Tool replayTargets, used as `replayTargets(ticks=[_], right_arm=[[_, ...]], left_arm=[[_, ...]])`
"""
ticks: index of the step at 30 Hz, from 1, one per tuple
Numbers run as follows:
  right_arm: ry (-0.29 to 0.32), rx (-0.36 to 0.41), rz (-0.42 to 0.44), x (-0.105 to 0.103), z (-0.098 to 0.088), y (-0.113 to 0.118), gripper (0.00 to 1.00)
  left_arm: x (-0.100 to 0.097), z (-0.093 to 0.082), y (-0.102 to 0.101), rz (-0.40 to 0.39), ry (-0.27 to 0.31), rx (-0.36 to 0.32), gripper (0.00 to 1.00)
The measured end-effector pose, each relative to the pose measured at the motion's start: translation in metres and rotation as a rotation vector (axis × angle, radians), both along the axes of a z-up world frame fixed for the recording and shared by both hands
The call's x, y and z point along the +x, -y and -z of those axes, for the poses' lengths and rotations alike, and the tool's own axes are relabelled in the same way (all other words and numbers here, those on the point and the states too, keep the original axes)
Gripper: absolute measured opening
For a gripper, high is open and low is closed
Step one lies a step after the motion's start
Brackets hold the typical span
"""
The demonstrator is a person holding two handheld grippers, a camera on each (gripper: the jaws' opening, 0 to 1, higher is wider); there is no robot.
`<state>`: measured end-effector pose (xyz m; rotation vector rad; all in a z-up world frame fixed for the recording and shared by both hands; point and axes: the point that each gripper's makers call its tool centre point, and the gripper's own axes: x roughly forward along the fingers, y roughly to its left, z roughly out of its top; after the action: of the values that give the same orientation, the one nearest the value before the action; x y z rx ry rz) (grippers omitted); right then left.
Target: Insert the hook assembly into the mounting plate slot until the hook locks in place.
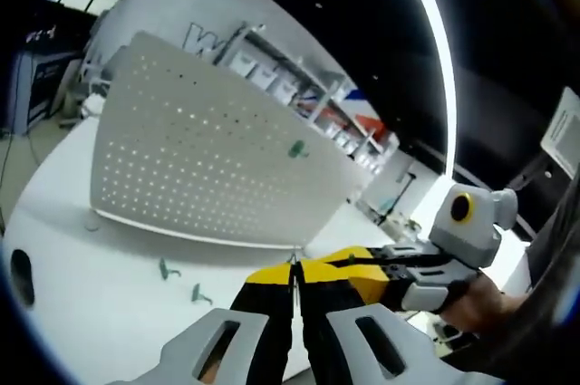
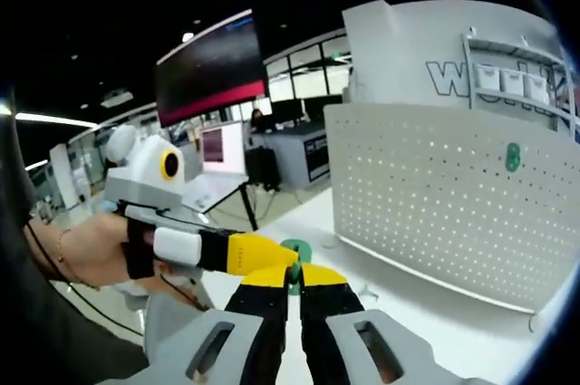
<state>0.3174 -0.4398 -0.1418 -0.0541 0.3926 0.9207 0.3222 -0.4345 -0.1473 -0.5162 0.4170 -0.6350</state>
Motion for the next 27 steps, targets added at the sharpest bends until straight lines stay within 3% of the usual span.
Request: replayTargets(ticks=[6, 10, 14, 16, 27], right_arm=[[0.016, -0.01, -0.009, -0.0002, 0.0001, -0.001, 0.02], [0.072, -0.031, -0.024, -0.0008, -0.0043, -0.0018, 0.01], [0.016, 0.016, -0.023, 0.0011, -0.0042, -0.0017, 0.01], [0.015, 0.024, -0.018, 0.0007, -0.0053, -0.0014, 0.01], [0.023, 0.018, -0.04, -0.0052, -0.0049, -0.0008, 0.0]], left_arm=[[0.0015, -0.0001, -0.003, -0.011, 0.018, 0.037, 0.01], [0.0013, 0.0004, -0.0021, -0.008, 0.03, 0.072, 0.01], [0.0007, 0.0004, -0.005, -0.017, 0.024, 0.049, 0.01], [0.0001, -0.0006, -0.0048, -0.027, 0.014, 0.021, 0.01], [-0.0053, -0.001, -0.002, -0.02, 0.016, 0.045, 0.01]])
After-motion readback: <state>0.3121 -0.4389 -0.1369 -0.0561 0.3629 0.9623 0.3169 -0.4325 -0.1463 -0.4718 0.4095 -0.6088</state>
